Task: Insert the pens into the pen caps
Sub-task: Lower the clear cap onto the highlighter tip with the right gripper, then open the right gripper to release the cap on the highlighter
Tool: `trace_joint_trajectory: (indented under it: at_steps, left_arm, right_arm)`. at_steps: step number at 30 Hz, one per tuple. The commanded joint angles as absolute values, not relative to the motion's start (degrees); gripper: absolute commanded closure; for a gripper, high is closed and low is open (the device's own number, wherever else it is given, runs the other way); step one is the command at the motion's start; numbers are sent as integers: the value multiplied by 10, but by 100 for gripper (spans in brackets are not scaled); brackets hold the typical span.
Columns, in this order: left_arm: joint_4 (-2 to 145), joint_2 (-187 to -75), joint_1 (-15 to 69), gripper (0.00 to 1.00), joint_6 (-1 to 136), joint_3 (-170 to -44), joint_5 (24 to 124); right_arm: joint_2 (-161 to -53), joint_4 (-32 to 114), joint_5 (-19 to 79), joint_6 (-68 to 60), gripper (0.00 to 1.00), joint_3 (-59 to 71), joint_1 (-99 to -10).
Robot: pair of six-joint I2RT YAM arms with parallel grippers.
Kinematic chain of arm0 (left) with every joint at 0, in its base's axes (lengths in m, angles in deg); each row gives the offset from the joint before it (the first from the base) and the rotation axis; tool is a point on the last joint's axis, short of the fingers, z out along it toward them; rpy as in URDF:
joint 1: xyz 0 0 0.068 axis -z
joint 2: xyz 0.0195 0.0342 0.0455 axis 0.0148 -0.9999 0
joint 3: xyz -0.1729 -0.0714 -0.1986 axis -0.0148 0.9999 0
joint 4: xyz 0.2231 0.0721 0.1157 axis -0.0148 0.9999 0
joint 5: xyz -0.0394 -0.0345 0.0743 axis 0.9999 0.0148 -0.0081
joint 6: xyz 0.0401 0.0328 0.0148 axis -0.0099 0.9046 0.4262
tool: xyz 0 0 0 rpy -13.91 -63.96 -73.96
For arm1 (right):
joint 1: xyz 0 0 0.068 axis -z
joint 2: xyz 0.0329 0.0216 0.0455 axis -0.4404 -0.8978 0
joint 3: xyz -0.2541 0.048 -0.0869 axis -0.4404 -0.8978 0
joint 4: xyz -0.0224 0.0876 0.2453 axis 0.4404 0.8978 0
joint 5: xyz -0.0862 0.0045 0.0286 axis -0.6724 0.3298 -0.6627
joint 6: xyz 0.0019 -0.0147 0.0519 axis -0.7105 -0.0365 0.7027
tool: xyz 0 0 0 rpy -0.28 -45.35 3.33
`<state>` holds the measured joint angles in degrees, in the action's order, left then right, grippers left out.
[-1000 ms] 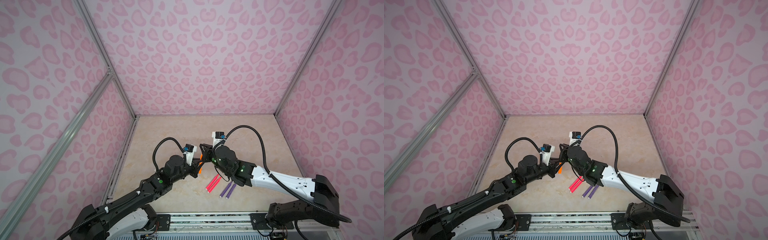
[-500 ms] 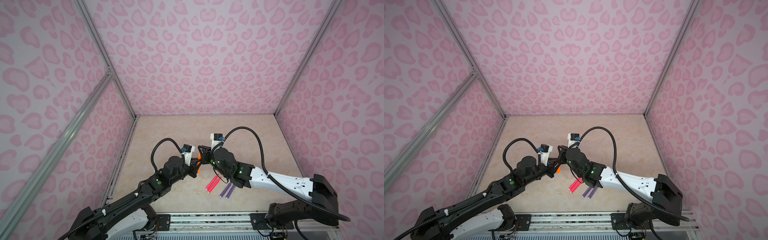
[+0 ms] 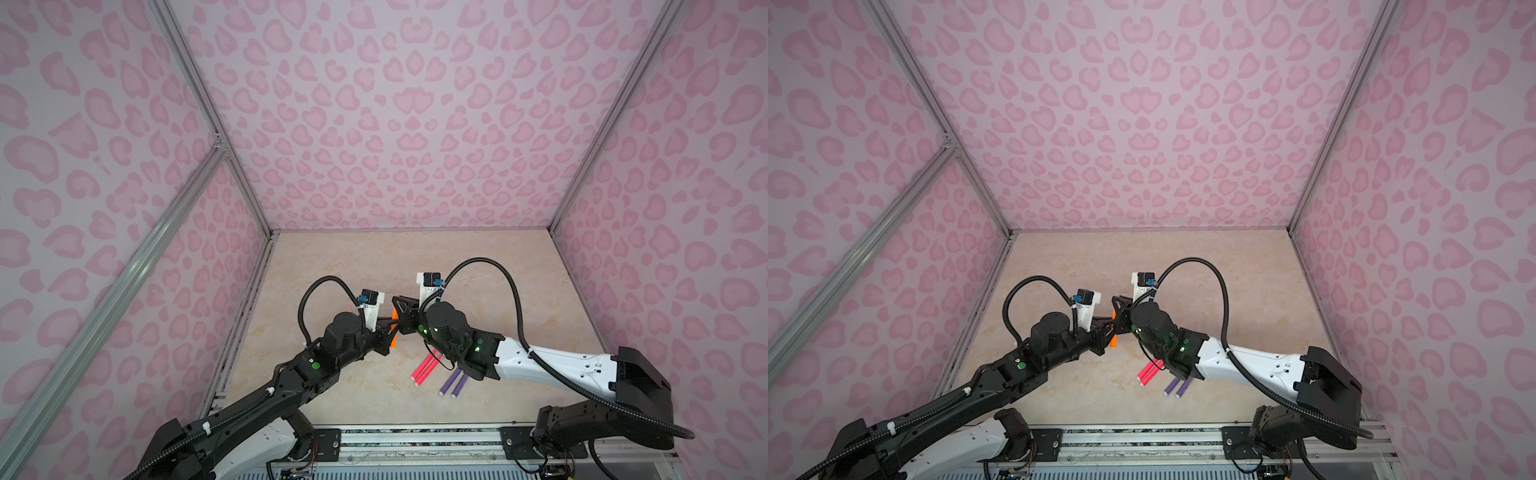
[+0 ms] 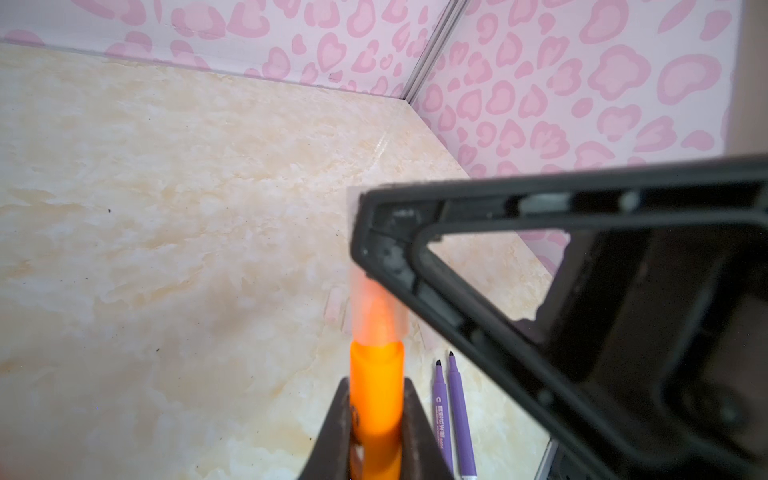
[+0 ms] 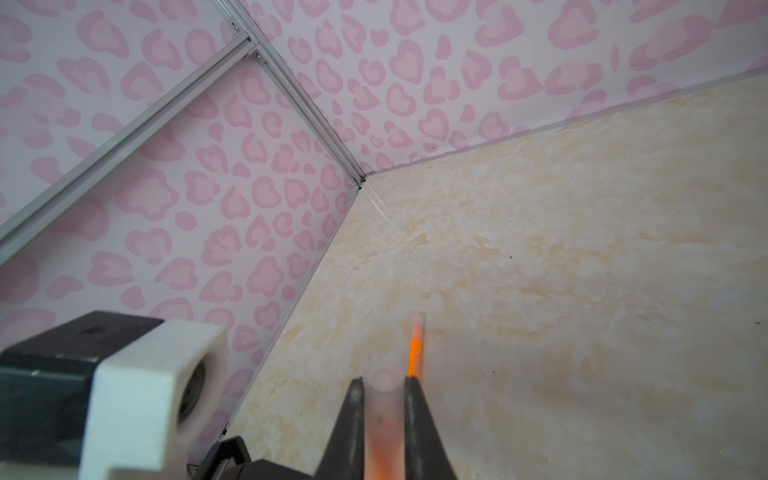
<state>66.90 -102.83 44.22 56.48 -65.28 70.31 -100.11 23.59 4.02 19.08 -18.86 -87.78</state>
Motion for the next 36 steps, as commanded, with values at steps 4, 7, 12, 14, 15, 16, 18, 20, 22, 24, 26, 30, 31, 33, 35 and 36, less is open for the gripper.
trace_joint_trajectory:
  at_steps: [4,7,12,14,15,16,18,20,22,24,26,30,31,33,35,36]
  left_arm:
    - [610,-1013,424,97,546,-642,718]
    - [605,-1009,421,97,547,-640,728]
    - [604,-1008,421,97,553,-642,738]
    - [604,-1007,421,97,556,-640,738]
    - [604,-1006,422,97,557,-640,738]
    - [604,-1006,421,97,561,-641,740]
    - [608,-1006,422,97,566,-643,742]
    - [612,-1007,426,97,570,-646,740]
    - [615,-1007,429,97,574,-648,737]
    - [618,-1008,433,97,578,-650,731]
    - [621,-1007,436,97,580,-652,727]
    - [623,-1005,437,97,580,-652,723]
    - [624,-1006,438,97,580,-652,722]
    - [626,-1007,438,97,579,-653,719]
    - [633,-1010,439,97,580,-657,712]
    - [638,-1011,438,97,580,-659,705]
  right_arm:
    - [-993,209,68,168,100,-216,-879]
    - [-991,208,71,164,100,-221,-879]
    - [-991,193,77,164,100,-229,-878]
    - [-989,193,76,166,100,-230,-877]
    - [-989,192,76,168,100,-230,-877]
    - [-989,191,76,168,99,-230,-876]
    - [-988,192,76,168,93,-226,-874]
    - [-987,201,77,170,88,-218,-870]
    - [-989,210,78,169,78,-207,-868]
    - [-990,222,75,167,65,-195,-864]
    - [-988,231,70,166,45,-185,-860]
    - [-983,242,68,165,26,-172,-849]
    - [-984,246,67,164,26,-168,-847]
    - [-987,258,66,164,27,-155,-845]
    - [-994,272,67,164,29,-140,-845]
    - [-998,278,70,164,30,-132,-844]
